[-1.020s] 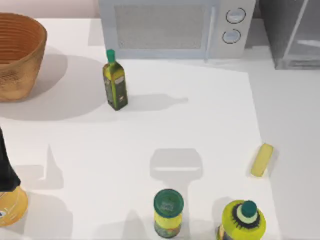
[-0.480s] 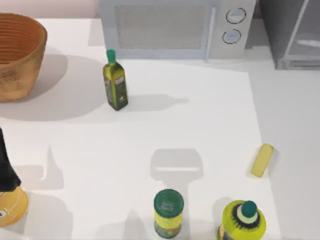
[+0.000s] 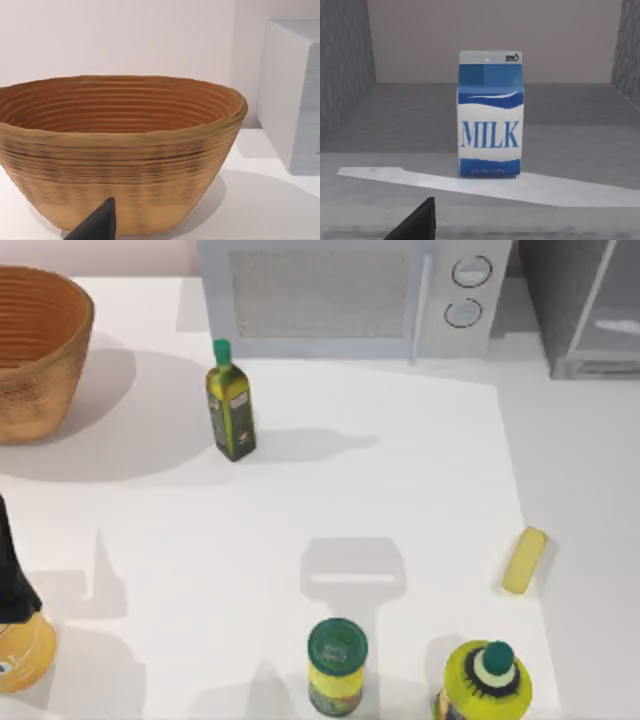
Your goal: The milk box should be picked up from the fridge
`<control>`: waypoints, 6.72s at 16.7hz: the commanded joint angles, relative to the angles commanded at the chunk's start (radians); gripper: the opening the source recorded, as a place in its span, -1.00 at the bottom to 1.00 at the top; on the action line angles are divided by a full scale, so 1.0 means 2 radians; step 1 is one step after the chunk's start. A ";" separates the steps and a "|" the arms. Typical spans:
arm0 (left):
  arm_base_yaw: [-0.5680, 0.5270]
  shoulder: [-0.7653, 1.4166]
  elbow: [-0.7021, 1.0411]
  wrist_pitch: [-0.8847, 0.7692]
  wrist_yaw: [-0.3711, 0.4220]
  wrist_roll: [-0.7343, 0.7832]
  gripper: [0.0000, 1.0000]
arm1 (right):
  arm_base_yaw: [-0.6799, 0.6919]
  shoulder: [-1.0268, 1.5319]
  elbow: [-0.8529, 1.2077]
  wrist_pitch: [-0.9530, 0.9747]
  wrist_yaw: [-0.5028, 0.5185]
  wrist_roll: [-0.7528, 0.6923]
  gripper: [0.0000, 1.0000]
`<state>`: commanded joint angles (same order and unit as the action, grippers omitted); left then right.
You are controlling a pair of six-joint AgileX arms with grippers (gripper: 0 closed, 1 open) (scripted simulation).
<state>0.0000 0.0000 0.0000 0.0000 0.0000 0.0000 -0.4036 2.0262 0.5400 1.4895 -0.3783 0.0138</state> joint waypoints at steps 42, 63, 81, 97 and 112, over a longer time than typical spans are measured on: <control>0.000 0.000 0.000 0.000 0.000 0.000 1.00 | 0.098 0.209 0.383 -0.175 0.105 -0.004 -0.81; 0.000 0.000 0.000 0.000 0.000 0.000 1.00 | 0.097 0.140 0.382 -0.242 0.104 -0.001 -1.00; 0.000 0.000 0.000 0.000 0.000 0.000 1.00 | 0.074 0.021 0.146 -0.127 0.078 0.001 -1.00; 0.000 0.000 0.000 0.000 0.000 0.000 1.00 | 0.142 -0.569 -0.079 -0.467 0.138 -0.003 -1.00; 0.000 0.000 0.000 0.000 0.000 0.000 1.00 | 0.202 -1.013 -0.270 -0.745 0.189 -0.007 -1.00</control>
<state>0.0000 0.0000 0.0000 0.0000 0.0000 0.0000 0.0000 0.0000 0.0000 0.0000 0.0000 0.0000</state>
